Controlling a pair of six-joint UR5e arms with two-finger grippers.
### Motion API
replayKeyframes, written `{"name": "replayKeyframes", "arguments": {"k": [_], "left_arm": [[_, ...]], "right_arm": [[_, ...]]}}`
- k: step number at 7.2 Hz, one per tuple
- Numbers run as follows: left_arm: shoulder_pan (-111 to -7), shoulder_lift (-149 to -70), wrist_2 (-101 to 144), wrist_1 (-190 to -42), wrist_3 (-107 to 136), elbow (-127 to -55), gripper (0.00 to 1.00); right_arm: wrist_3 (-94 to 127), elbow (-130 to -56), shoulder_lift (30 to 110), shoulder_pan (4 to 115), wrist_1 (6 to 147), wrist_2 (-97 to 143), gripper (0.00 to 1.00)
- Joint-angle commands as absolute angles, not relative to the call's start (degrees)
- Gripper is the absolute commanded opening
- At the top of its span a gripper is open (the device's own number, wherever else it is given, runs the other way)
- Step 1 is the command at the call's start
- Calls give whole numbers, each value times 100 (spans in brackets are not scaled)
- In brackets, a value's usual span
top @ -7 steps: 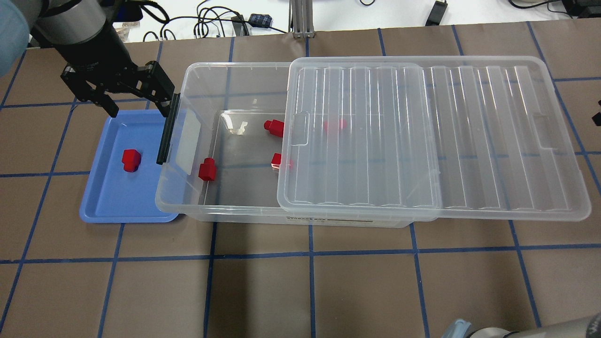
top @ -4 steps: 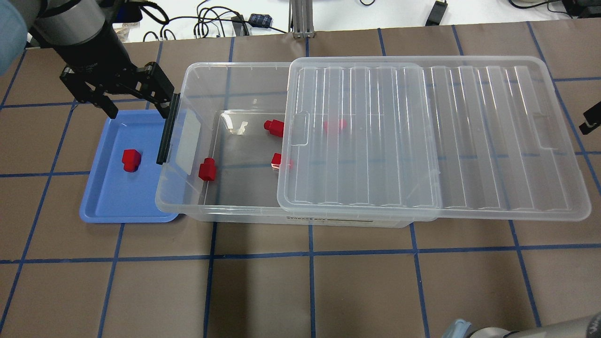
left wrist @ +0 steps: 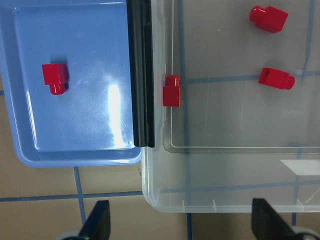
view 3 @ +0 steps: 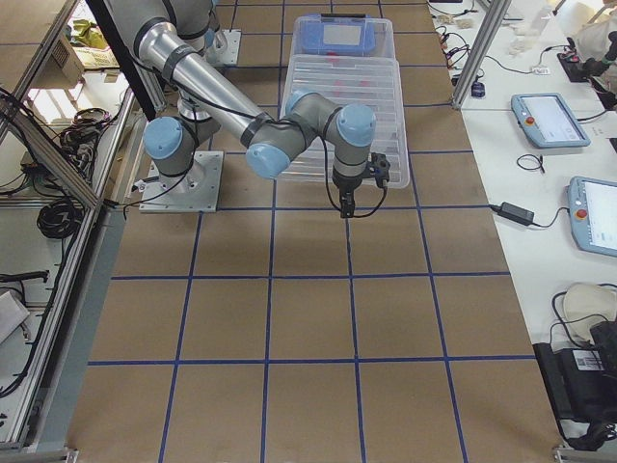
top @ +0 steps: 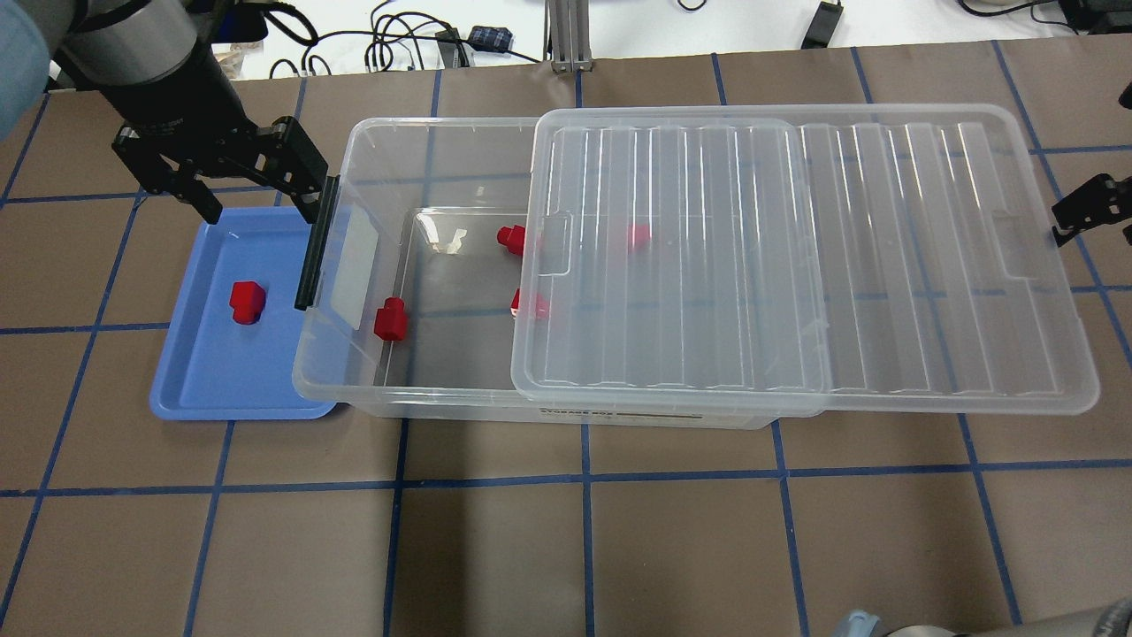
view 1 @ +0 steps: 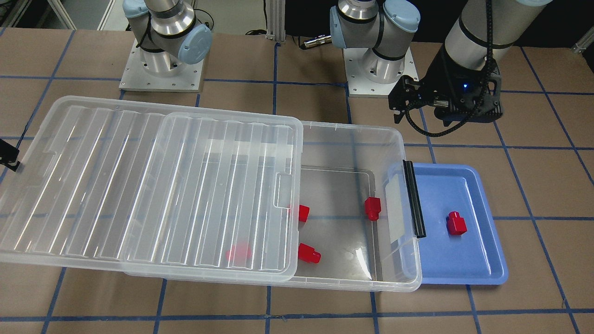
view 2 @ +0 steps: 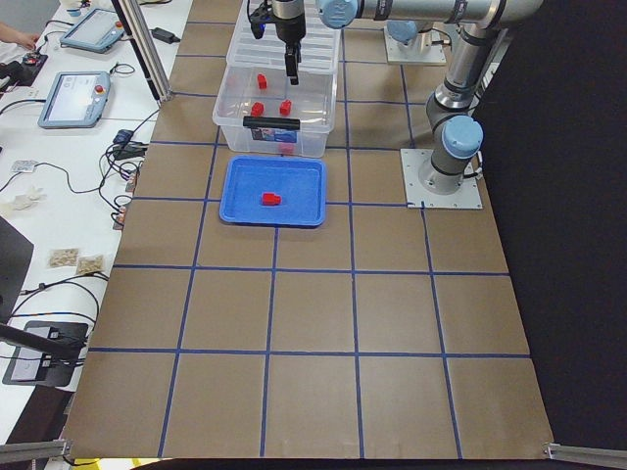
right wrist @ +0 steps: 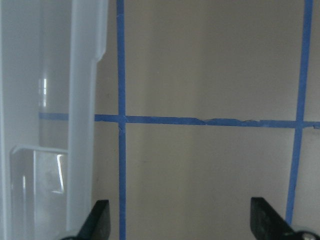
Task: Place red block in blue tray from box
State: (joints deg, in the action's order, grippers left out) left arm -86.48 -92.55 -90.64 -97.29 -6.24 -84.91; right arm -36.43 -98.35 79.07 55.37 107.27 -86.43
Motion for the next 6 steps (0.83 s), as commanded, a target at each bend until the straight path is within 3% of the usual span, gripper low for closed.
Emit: {"name": "replayKeyframes", "arguments": {"k": [1, 6], "left_arm": [[-8648, -9246, -9070, -9729, -624, -8490, 100], [-8648, -9220, -9070, -9738, -624, -8499, 100]], "right_arm": [[-3358, -9853, 7910, 5896, 10731, -8613, 100], [-2471, -9861, 7910, 6678, 10731, -8517, 100]]}}
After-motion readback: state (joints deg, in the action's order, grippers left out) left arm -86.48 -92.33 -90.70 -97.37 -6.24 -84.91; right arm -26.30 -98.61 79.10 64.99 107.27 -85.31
